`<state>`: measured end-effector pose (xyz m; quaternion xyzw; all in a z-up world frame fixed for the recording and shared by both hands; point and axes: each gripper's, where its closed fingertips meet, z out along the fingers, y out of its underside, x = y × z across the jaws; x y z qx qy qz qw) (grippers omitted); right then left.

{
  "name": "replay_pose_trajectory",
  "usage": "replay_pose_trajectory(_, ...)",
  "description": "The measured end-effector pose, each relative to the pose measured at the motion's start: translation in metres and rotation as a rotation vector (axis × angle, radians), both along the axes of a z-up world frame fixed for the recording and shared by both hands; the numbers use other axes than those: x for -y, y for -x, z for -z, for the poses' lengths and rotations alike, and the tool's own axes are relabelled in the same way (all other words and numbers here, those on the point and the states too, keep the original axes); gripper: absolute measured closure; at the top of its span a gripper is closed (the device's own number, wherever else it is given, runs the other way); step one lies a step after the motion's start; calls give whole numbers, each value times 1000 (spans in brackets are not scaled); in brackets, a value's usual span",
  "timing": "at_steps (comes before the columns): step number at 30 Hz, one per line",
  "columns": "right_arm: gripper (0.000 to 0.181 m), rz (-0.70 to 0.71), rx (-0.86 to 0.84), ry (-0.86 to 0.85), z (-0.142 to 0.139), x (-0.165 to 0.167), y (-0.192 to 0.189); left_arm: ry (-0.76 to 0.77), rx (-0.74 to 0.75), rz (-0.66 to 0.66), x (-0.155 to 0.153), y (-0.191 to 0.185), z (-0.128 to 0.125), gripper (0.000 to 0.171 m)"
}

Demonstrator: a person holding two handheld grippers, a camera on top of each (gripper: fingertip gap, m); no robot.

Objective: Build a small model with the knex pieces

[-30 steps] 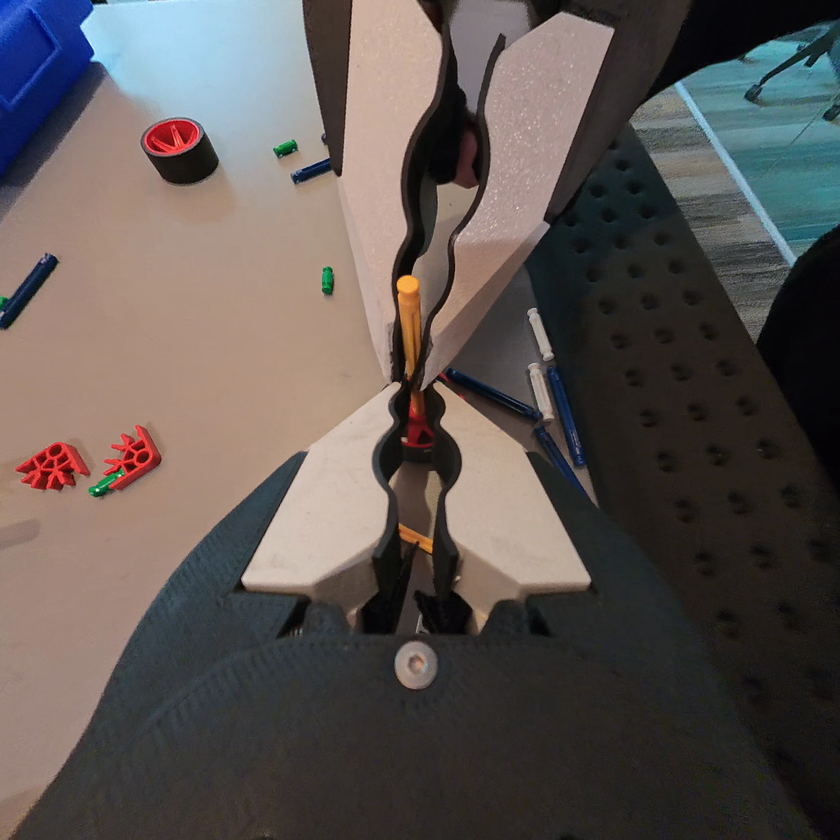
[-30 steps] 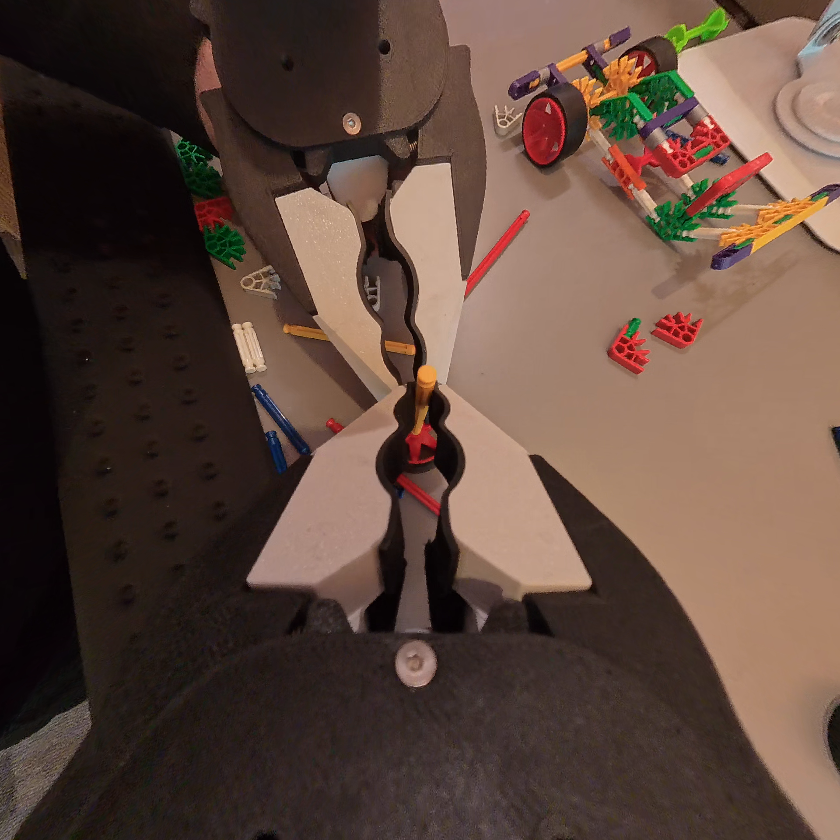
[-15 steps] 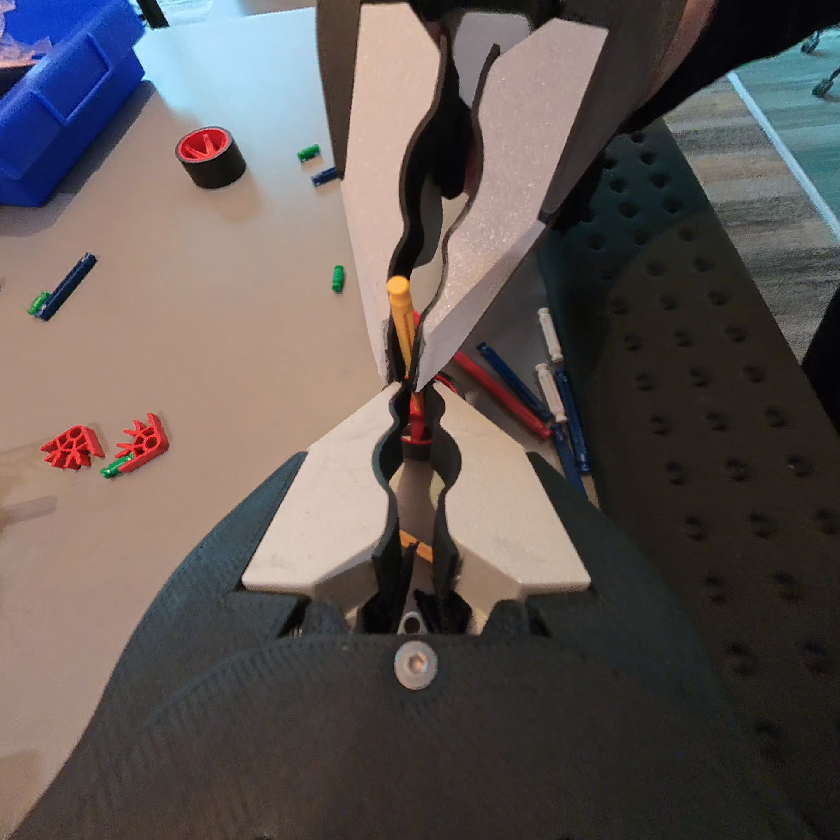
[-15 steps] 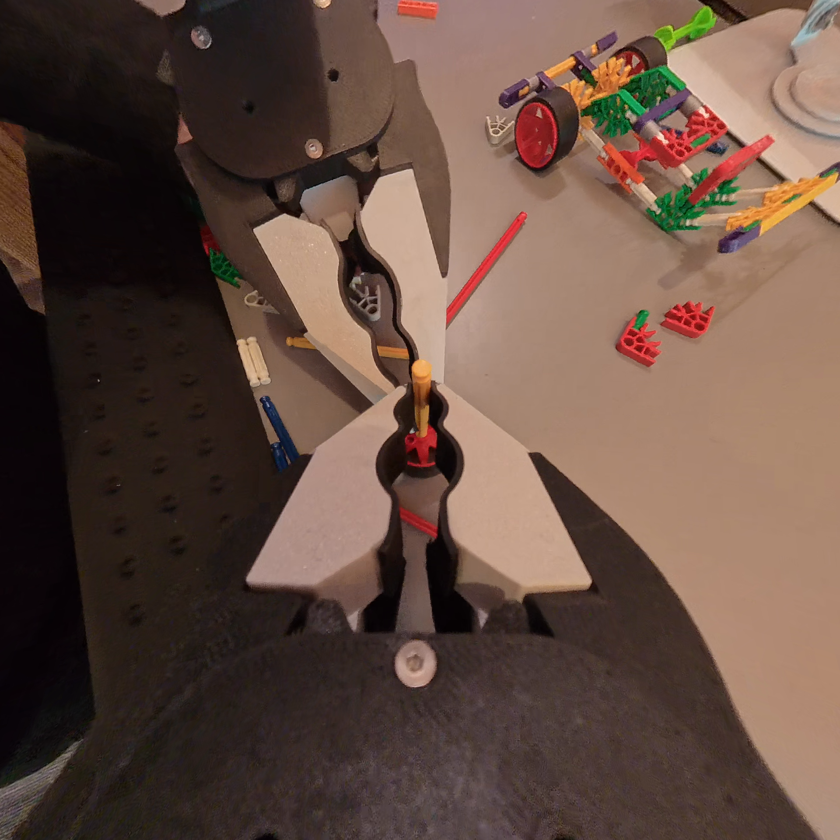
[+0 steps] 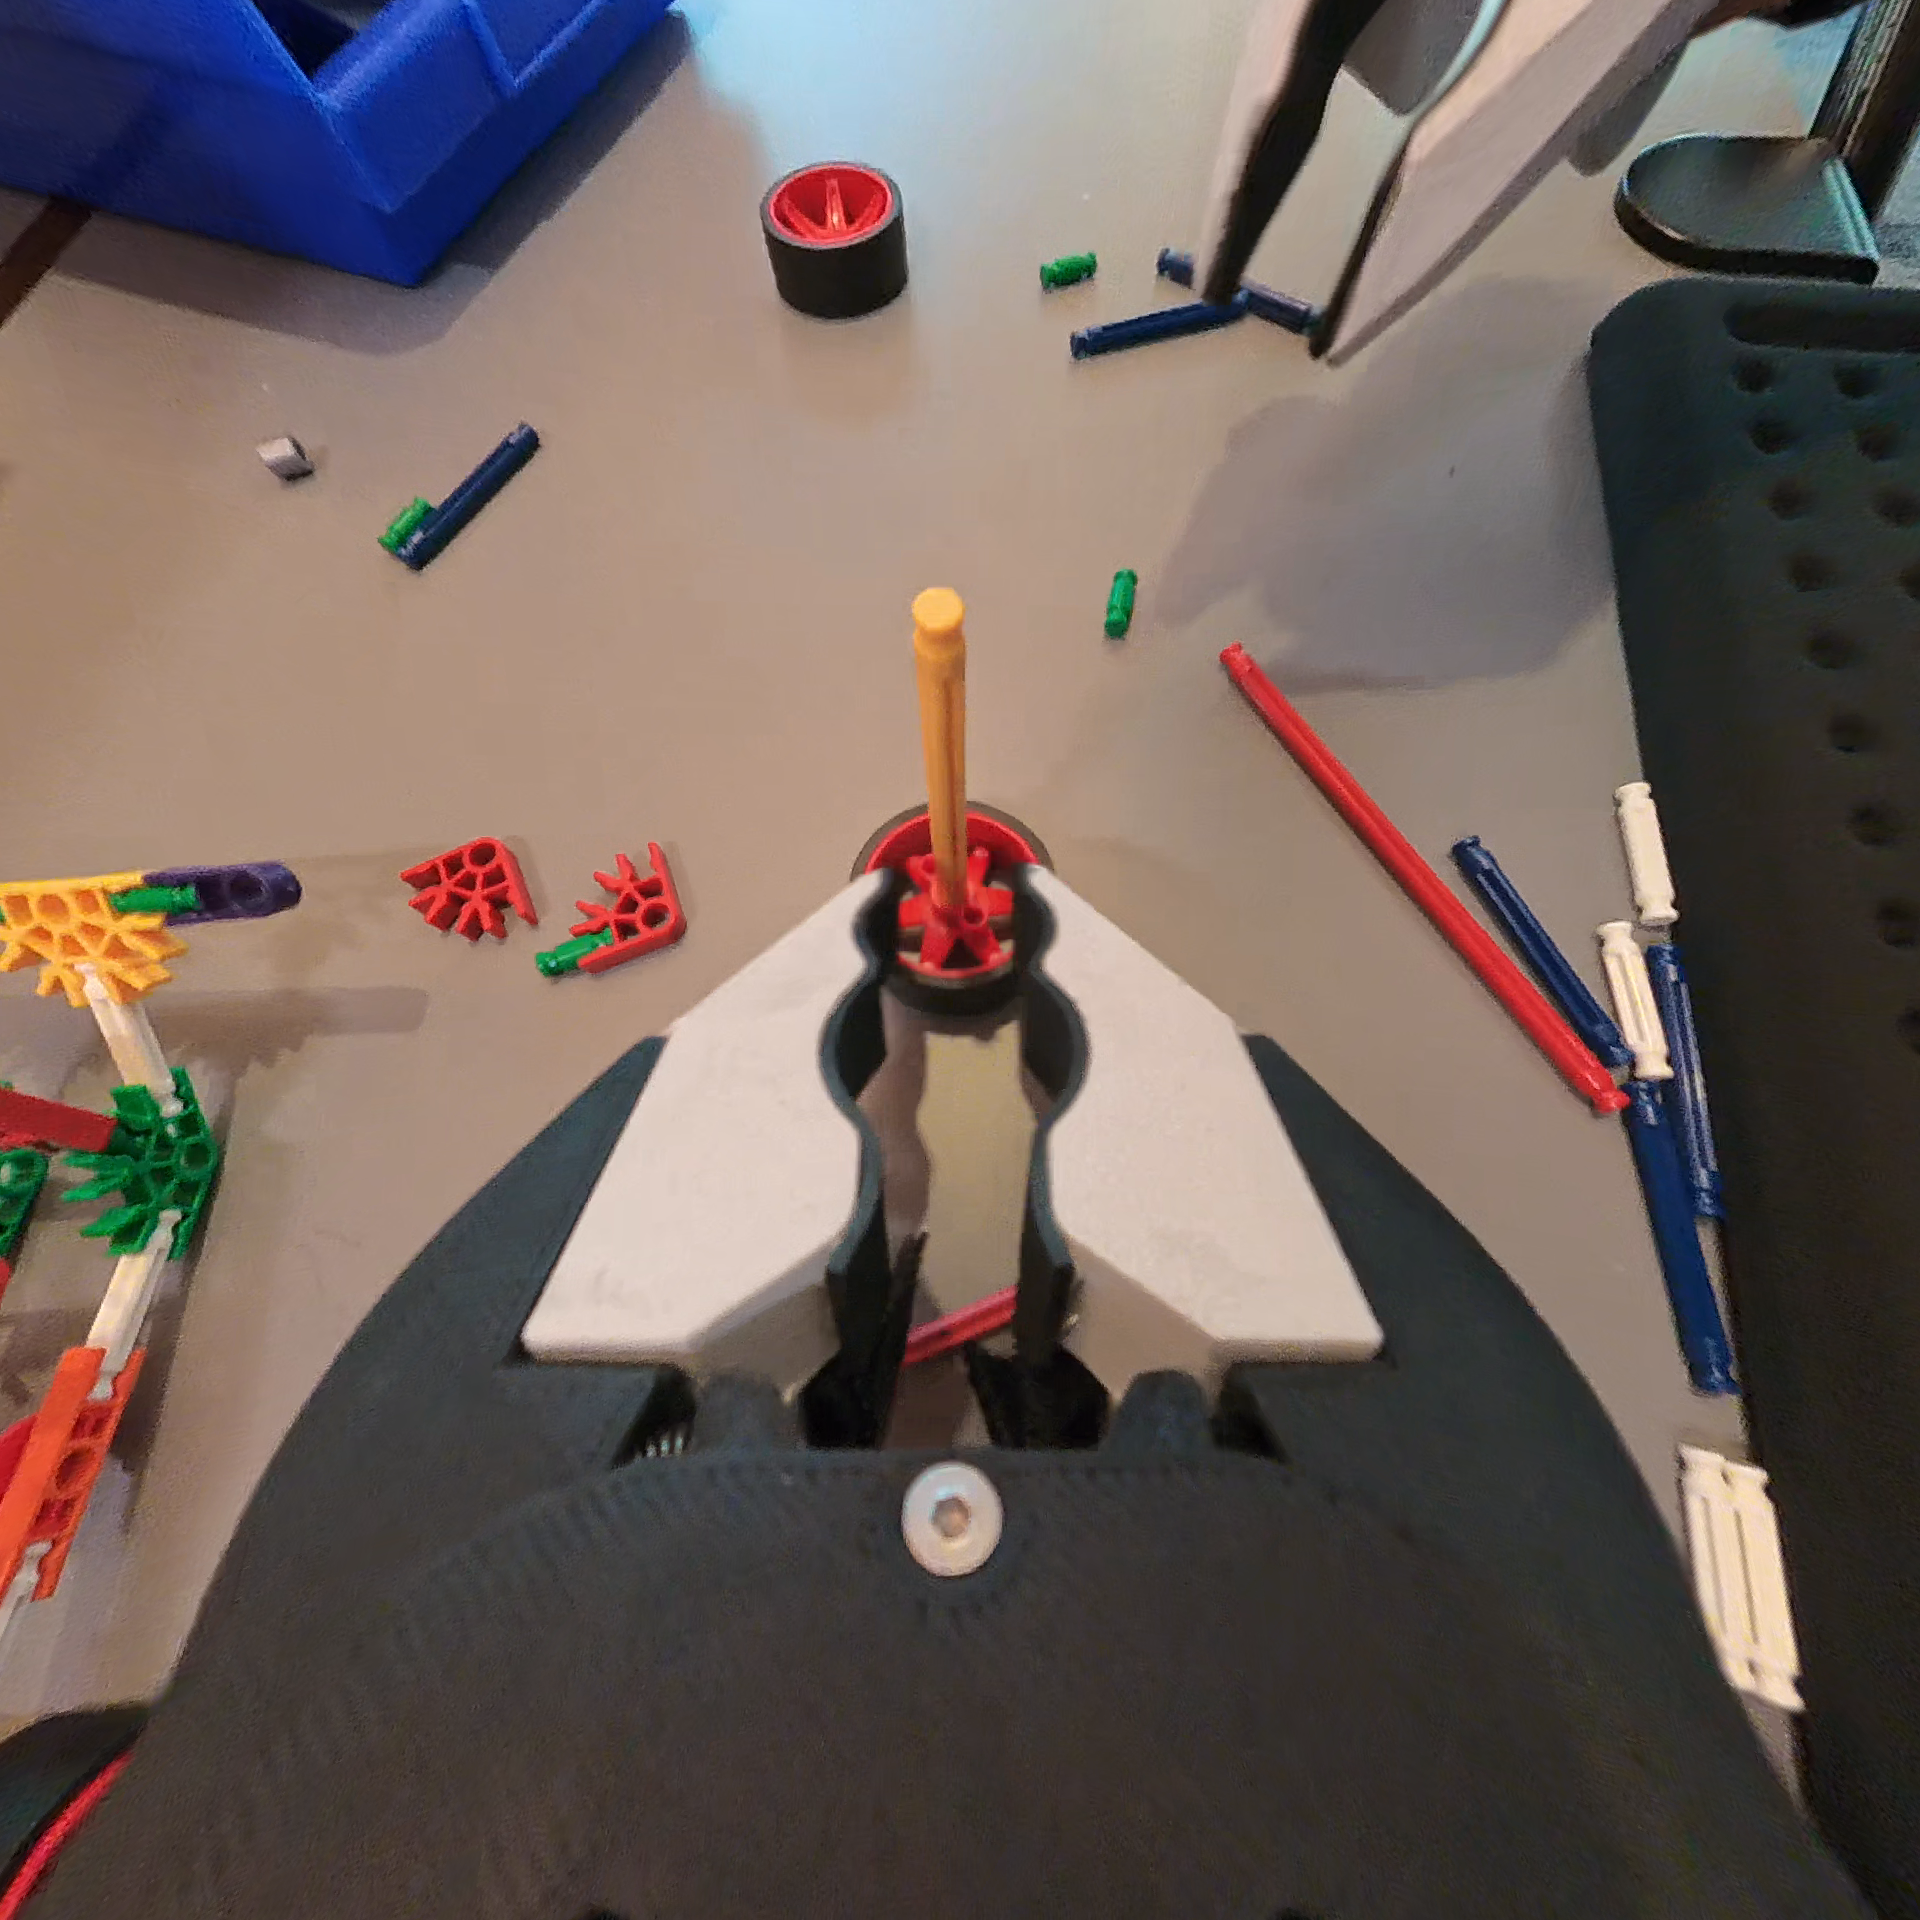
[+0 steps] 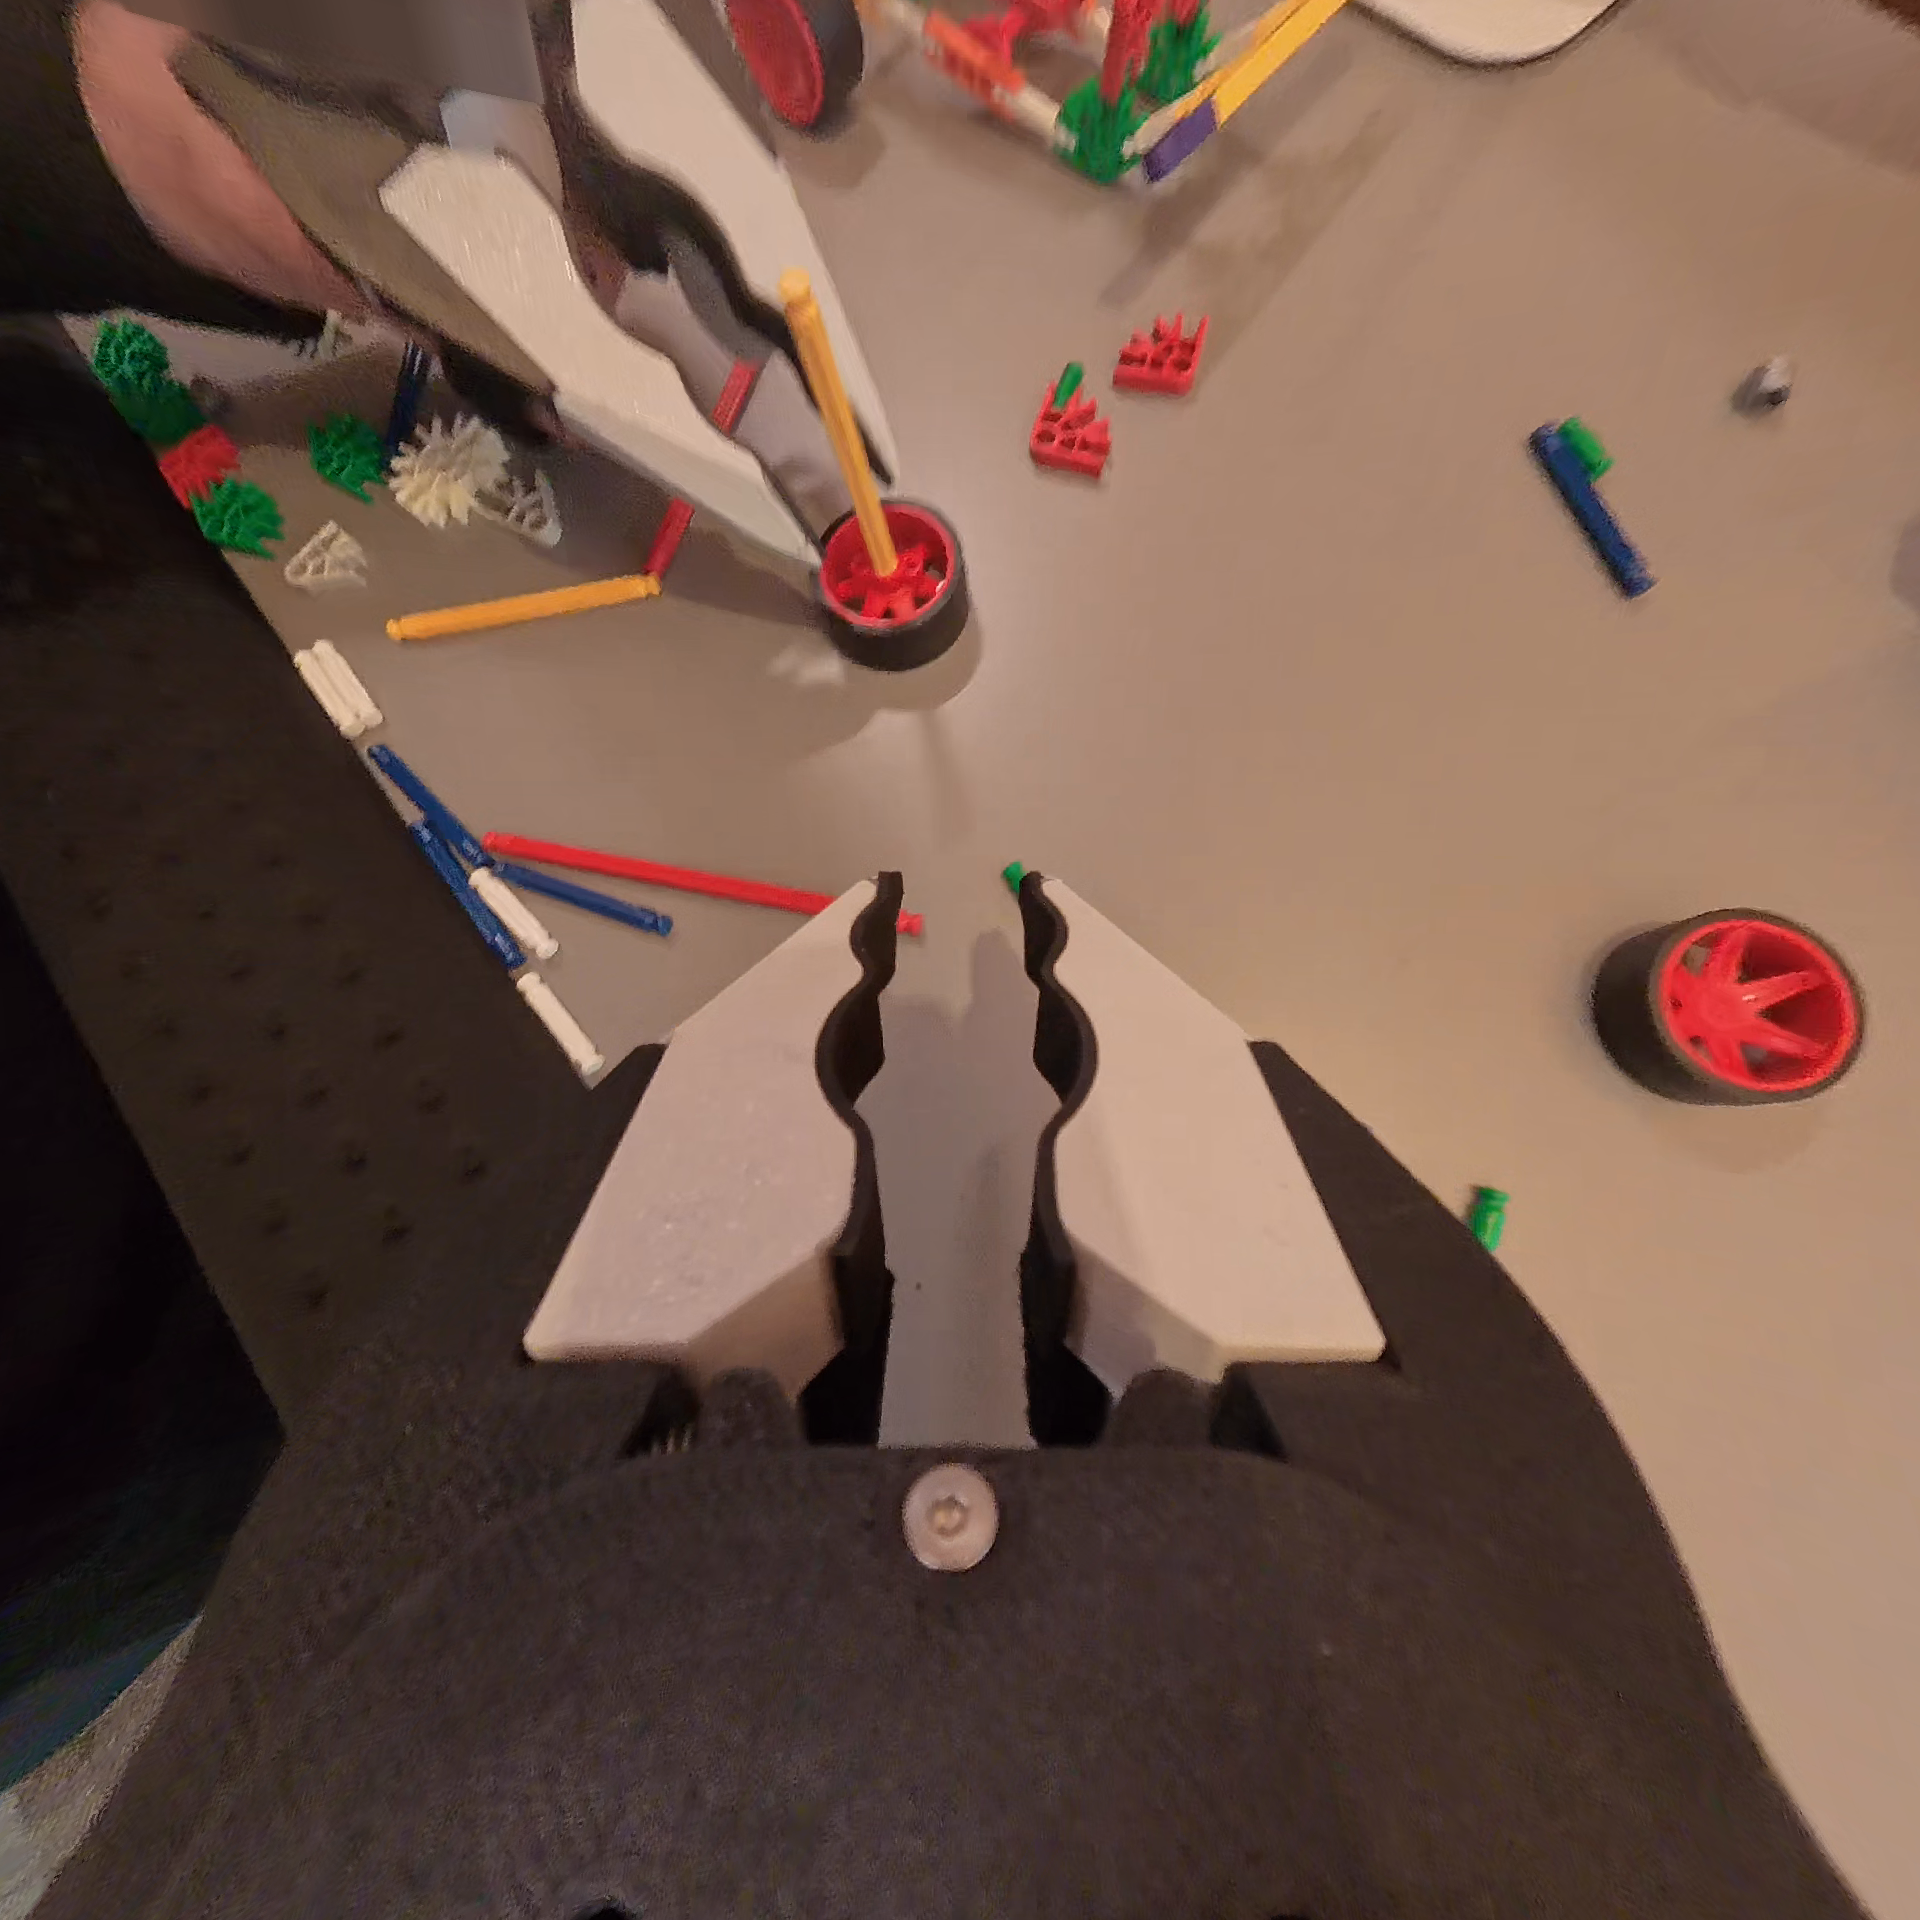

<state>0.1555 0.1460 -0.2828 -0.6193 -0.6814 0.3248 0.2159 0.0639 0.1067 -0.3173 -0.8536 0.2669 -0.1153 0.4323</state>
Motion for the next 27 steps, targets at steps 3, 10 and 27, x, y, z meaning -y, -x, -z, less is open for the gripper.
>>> replay_pose_trajectory(3, 160, -49, 27, 22, 8, 16, -6, 16, 33, -35, 13, 11, -8, 141)
replay_pose_trajectory(10, 163, -312, 53, 89, 14, 110, 9, 99, -8, -128, 89, 50, -37, 131)
replay_pose_trajectory(27, 160, -503, 23, 64, 26, 254, 117, 334, -31, -388, 284, 99, -8, 141)
